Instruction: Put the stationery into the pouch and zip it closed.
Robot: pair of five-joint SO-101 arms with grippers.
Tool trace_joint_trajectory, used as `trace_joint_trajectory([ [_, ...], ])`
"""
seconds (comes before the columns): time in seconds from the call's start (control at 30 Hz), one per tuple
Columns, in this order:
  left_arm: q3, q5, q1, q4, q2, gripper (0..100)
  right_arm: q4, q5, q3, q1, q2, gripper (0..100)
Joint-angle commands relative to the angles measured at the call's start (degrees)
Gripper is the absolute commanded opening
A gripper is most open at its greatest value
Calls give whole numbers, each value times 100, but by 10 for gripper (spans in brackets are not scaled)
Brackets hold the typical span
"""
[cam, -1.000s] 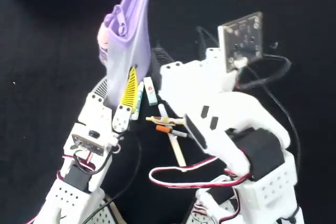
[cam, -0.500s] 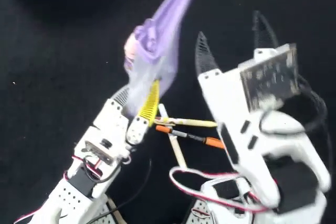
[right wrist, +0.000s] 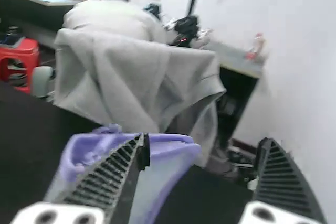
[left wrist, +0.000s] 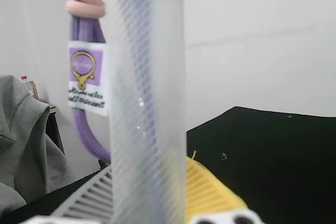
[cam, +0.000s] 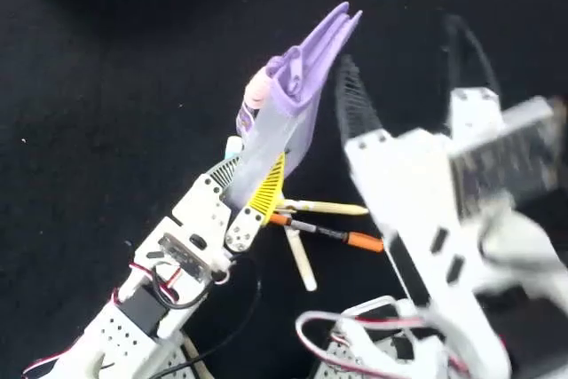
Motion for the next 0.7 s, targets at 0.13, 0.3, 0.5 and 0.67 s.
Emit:
trace_joint_trajectory([
  [0.13, 127, -993, 22, -35, -88, 28, 1081, -466, -3433, -484, 2598, 328],
  [0.3, 127, -1363, -312, -589, -88, 28, 2198, -422, -5648, -853, 4198, 328],
  [0.5, 127, -1363, -1218, -1116, -88, 29, 2734, -273, -6325, -985, 4901, 328],
  [0.67, 127, -1371, -1956, -1160, -88, 29, 2725, 633, -5376, -1451, 4549, 328],
])
